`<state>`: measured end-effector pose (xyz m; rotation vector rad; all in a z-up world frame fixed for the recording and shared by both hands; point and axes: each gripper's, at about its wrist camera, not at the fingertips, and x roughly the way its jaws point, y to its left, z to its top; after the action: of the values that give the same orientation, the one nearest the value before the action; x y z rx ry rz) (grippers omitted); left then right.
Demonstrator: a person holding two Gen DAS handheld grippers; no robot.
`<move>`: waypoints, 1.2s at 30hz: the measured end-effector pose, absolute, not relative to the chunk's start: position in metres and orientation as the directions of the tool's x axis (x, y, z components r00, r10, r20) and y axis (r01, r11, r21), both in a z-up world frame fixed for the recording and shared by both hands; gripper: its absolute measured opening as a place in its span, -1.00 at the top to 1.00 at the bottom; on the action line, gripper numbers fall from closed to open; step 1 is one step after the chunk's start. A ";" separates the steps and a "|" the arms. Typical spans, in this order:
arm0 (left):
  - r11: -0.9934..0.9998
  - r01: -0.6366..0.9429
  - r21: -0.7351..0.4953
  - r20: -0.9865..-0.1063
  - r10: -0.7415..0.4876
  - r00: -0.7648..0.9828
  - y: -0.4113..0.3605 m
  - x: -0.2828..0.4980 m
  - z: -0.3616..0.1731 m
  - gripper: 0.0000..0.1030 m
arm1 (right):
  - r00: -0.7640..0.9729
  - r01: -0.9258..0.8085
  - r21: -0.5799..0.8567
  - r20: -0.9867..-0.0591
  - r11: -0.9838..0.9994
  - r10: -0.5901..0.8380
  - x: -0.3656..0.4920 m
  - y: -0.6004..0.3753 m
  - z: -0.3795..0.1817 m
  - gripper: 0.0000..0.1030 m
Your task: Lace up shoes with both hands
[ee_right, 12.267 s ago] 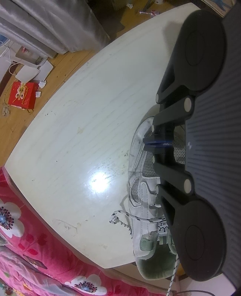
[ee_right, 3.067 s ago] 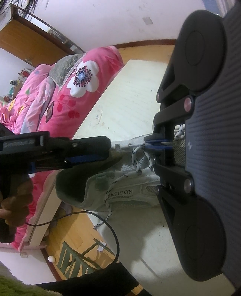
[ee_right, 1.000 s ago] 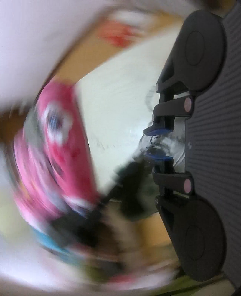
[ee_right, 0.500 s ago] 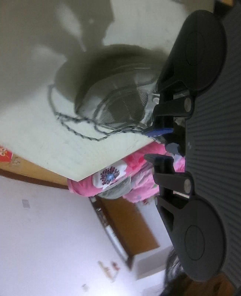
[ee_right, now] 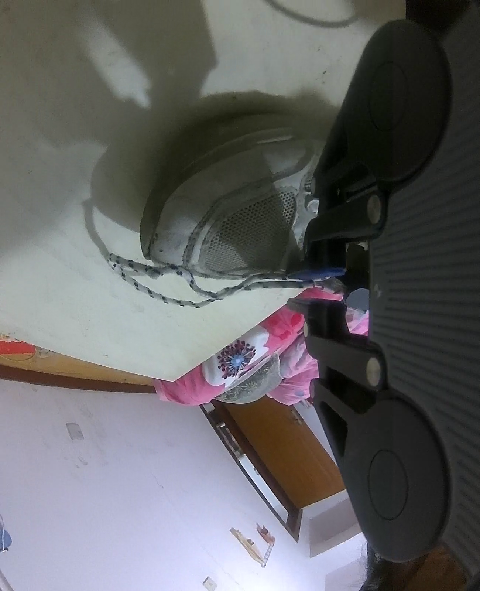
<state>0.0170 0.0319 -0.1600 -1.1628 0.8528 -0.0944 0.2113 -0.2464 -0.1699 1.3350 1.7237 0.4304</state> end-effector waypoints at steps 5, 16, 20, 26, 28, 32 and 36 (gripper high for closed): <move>0.449 -0.338 -0.827 -0.542 -0.477 0.692 0.030 0.018 -0.158 0.84 | -0.047 0.589 0.706 -0.456 0.393 0.889 0.216 -0.240 -0.170 0.94; 0.485 -0.308 -0.819 -0.542 -0.477 0.692 0.028 0.020 -0.155 0.86 | -0.064 0.565 0.702 -0.485 0.432 0.872 0.224 -0.239 -0.167 0.94; 0.525 -0.280 -0.804 -0.548 -0.471 0.691 0.026 0.022 -0.152 0.87 | -0.074 0.556 0.701 -0.493 0.446 0.867 0.221 -0.247 -0.170 0.95; 0.577 -0.240 -0.781 -0.557 -0.469 0.686 0.023 0.024 -0.149 0.88 | -0.095 0.545 0.690 -0.513 0.476 0.853 0.225 -0.241 -0.171 0.96; 0.587 -0.231 -0.776 -0.558 -0.468 0.685 0.023 0.024 -0.148 0.89 | -0.102 0.547 0.684 -0.517 0.482 0.850 0.225 -0.239 -0.171 0.96; 0.608 -0.212 -0.765 -0.561 -0.468 0.683 0.020 0.022 -0.147 0.89 | -0.107 0.556 0.675 -0.522 0.486 0.847 0.223 -0.241 -0.170 0.96; 0.611 -0.205 -0.765 -0.558 -0.468 0.685 0.019 0.022 -0.147 0.89 | -0.103 0.576 0.662 -0.523 0.480 0.846 0.221 -0.242 -0.170 0.96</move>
<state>0.0219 0.0192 -0.1473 -0.9269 0.8300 -0.1740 0.2207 -0.2417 -0.1705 1.2030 1.7934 0.3631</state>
